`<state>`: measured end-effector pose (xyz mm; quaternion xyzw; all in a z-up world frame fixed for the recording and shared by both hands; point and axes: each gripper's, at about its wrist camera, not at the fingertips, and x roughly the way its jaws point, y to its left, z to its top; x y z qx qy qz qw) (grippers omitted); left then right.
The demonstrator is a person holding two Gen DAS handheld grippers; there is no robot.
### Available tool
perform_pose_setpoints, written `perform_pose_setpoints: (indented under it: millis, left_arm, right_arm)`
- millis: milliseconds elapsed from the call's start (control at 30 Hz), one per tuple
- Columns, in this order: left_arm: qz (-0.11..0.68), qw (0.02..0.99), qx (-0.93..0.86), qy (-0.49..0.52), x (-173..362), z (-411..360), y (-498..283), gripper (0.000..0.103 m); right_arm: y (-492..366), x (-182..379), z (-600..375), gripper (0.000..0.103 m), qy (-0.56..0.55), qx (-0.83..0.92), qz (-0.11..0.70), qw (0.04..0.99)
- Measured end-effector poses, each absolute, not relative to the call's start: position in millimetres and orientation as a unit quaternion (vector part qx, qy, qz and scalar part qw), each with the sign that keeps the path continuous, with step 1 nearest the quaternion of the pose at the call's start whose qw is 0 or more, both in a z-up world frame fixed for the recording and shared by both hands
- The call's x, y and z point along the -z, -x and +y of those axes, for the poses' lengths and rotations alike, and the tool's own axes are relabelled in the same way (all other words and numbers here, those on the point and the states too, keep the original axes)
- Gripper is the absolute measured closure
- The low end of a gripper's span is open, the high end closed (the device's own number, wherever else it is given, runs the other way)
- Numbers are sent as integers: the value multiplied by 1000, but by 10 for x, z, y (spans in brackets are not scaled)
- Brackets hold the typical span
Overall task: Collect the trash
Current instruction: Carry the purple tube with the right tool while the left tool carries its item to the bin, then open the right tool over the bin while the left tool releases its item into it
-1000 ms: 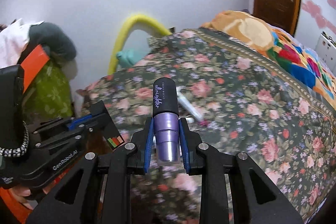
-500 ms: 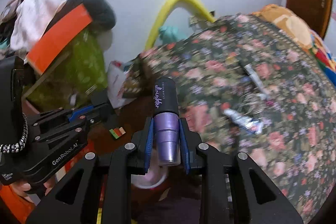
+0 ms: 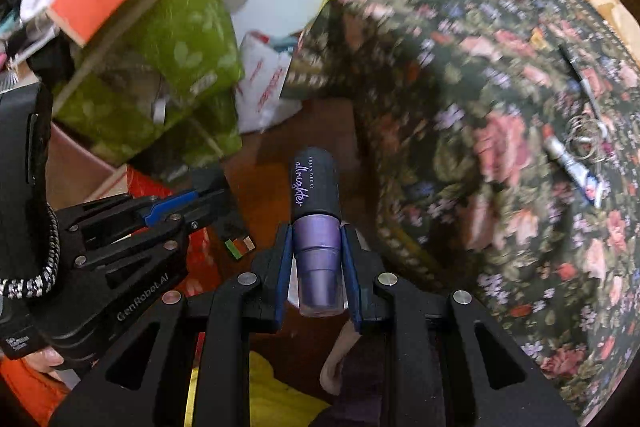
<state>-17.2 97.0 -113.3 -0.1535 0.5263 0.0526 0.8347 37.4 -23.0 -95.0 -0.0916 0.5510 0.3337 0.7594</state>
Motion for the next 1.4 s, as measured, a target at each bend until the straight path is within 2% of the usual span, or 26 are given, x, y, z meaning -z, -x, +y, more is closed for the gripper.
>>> perform_pose_setpoints:
  millis: [367,667,933,1033,1200,1233,1300,1400]
  left_arm:
    - [582,792,-62,174,1693,1103,232,93]
    - [603,772,-64,189,1920,1157,174,93]
    - [608,769,-60,187,1953,1148,104,93]
    - [610,767,-57,192,1959,1145,92,93]
    - [608,766,-47,202,1935,1130,70,93]
    - [611,765,-43,202,1929,1119,58,92]
    - [613,763,-43,200,1914,1099,48,82]
    - [611,766,-47,195,1874,1085,50,78]
  right_arm:
    - [-411,1485,20,81,124,-318,616,710]
    - [-522,1595,95,81,123,-317,627,701]
    - [-529,1670,134,73,134,-314,634,694]
    - [-524,1645,134,62,136,-312,627,700]
    - [-551,1566,72,61,123,-309,621,709]
    - [-563,1542,46,61,114,-310,622,710]
    - [-569,1504,12,61,109,-310,620,712]
    - [-568,1408,-50,61,110,-308,609,723]
